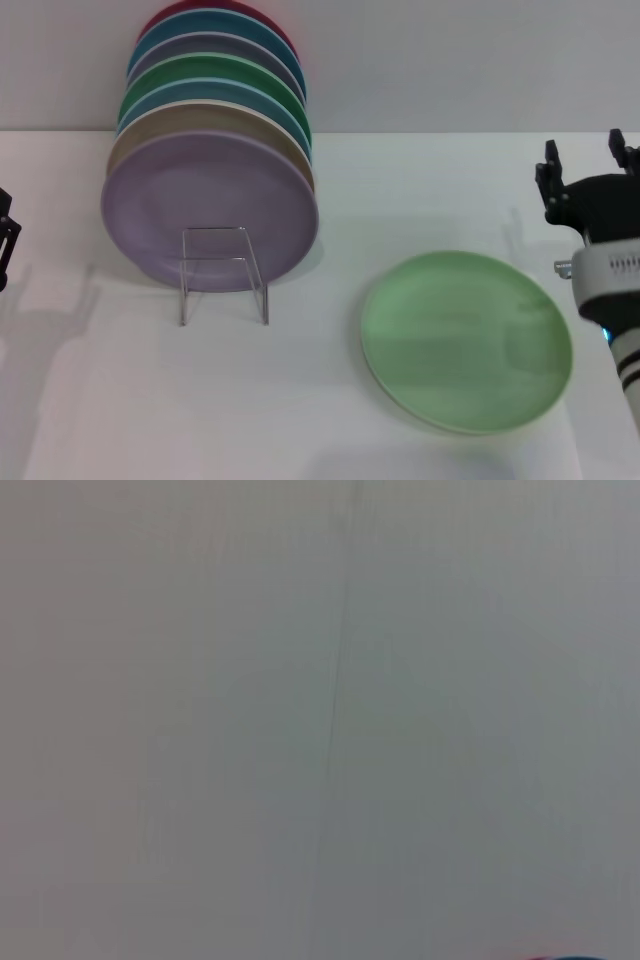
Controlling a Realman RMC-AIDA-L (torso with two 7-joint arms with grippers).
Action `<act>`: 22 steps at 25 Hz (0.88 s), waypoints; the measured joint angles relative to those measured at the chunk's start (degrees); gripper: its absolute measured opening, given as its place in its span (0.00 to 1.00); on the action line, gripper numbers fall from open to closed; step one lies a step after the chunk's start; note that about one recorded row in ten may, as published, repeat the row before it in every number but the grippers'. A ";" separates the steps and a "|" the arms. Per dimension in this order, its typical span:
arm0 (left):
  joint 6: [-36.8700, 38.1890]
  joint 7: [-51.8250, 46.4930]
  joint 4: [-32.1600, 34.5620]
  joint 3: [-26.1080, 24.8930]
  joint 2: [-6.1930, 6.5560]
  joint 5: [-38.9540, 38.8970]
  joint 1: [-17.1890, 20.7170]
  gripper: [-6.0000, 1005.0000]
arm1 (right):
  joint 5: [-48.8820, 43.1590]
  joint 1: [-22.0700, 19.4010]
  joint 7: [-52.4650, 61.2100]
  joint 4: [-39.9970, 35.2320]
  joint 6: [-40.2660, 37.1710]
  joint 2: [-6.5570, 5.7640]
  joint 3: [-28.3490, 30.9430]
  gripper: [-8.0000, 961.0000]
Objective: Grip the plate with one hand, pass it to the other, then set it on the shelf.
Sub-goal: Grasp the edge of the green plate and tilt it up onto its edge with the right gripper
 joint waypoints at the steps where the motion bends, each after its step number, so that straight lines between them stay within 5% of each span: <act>1: 0.03 0.00 0.00 0.00 0.00 0.01 0.07 0.77 | -0.06 -0.53 -0.63 1.78 2.40 -0.12 1.38 0.68; 5: 0.06 0.00 0.00 0.06 0.01 0.01 0.23 0.77 | -0.16 -3.08 -3.77 9.11 14.16 -0.69 7.77 0.68; 15: -0.20 0.00 0.00 -0.21 0.01 -0.02 0.34 0.77 | 0.08 -9.19 -12.73 21.72 44.59 0.41 24.80 0.68; 22: -0.30 0.00 0.14 -0.34 0.01 -0.09 0.20 0.77 | -2.75 -11.13 -8.99 27.37 75.54 0.45 43.55 0.68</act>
